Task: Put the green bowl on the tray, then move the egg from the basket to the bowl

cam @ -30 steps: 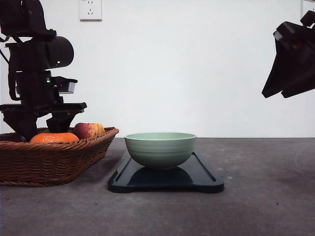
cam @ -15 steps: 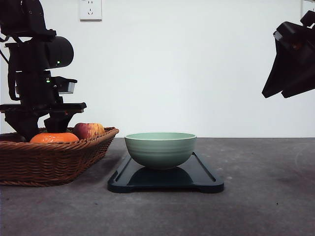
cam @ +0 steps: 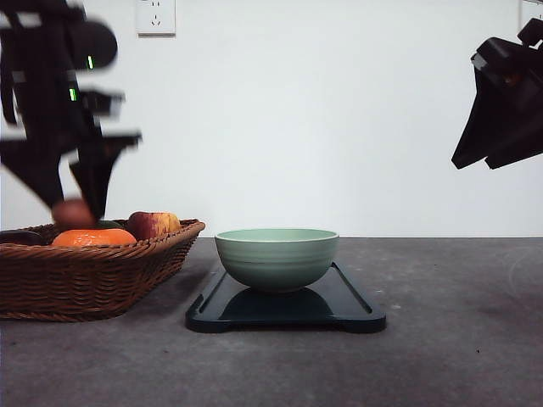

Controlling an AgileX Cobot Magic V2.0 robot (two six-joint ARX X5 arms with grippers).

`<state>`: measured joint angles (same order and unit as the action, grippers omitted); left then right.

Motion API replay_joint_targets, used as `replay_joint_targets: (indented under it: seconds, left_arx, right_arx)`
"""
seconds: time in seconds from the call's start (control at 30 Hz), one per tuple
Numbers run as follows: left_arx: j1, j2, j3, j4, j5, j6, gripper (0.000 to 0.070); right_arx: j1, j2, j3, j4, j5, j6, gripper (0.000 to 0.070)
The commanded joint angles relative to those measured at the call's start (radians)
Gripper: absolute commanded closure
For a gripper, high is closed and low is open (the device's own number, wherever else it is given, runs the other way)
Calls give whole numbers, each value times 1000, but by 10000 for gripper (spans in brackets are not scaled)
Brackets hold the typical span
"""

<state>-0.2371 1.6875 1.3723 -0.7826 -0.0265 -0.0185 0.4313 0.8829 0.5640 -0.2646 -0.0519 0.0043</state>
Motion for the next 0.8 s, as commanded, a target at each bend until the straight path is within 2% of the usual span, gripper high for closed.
replay_joint_targets:
  seconds: [0.0, 0.17, 0.37, 0.53, 0.67, 0.77]
  left_arx:
    - [-12, -25, 26, -6, 6, 5, 447]
    - [-46, -122, 26, 9, 75, -25, 448]
    - [-121, -143, 26, 132, 257, -98, 448]
    - [-216, -96, 26, 239, 247, -103, 447]
    - [-288, -31, 26, 284, 157, -103, 447]
    - [-328, 21, 26, 313, 124, -103, 447]
  right_arx:
    - [5, 4, 0, 10, 1, -5, 424]
    - [5, 4, 0, 10, 1, -5, 424]
    - [5, 4, 0, 11, 1, -5, 424]
    - [5, 4, 0, 13, 1, -4, 424]
    - [5, 4, 0, 18, 1, -4, 424]
    - [5, 4, 0, 18, 1, -4, 424]
